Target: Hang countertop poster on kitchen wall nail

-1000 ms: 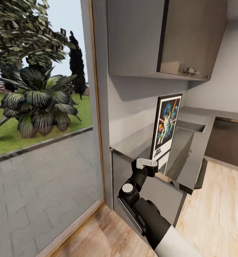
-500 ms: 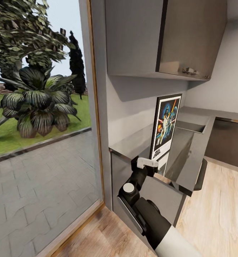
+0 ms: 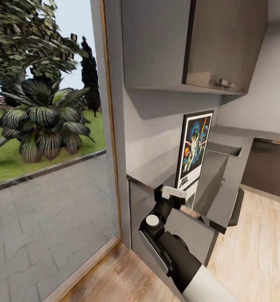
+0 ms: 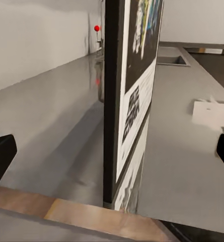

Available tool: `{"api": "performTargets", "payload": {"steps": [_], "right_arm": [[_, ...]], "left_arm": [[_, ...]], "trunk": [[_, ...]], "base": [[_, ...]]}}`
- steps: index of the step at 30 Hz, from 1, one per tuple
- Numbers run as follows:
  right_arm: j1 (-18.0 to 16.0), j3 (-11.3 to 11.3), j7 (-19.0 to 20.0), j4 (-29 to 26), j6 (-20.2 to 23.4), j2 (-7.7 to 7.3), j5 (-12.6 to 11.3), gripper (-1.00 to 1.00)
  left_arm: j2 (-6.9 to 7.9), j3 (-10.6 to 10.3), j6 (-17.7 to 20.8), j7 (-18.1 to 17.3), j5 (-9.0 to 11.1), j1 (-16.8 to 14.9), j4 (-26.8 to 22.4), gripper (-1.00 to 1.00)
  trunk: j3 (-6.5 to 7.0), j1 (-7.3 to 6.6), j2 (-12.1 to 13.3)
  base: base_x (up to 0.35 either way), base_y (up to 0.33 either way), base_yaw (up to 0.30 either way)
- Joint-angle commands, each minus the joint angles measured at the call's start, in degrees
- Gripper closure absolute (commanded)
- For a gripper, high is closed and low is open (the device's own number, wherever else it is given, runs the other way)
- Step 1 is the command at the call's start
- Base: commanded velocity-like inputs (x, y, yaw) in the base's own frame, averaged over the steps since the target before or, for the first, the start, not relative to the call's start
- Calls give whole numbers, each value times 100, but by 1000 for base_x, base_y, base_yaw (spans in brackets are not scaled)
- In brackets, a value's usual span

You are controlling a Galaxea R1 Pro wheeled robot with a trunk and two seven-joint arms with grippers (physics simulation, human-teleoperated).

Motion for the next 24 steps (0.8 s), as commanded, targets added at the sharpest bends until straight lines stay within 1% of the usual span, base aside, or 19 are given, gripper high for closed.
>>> {"api": "performTargets", "payload": {"steps": [1,7,24], "right_arm": [[-7,11,-35,-1,56,0,-29,-100],[-7,10,-35,1,50,0,-45,-100],[0,-6,-35,-15,35,0,-49,-100]], "left_arm": [[-1,4,-3,-2,-1,3,-9,-100],[-1,8,-3,-2,1,3,-9,-100],[-1,10,-3,-2,-4,3,-9,-100]], "trunk": [[-5,2,-3],[-5,2,-3],[-5,2,-3]], "base": [[201,-84,0],[188,-89,0],[26,-17,0]]}}
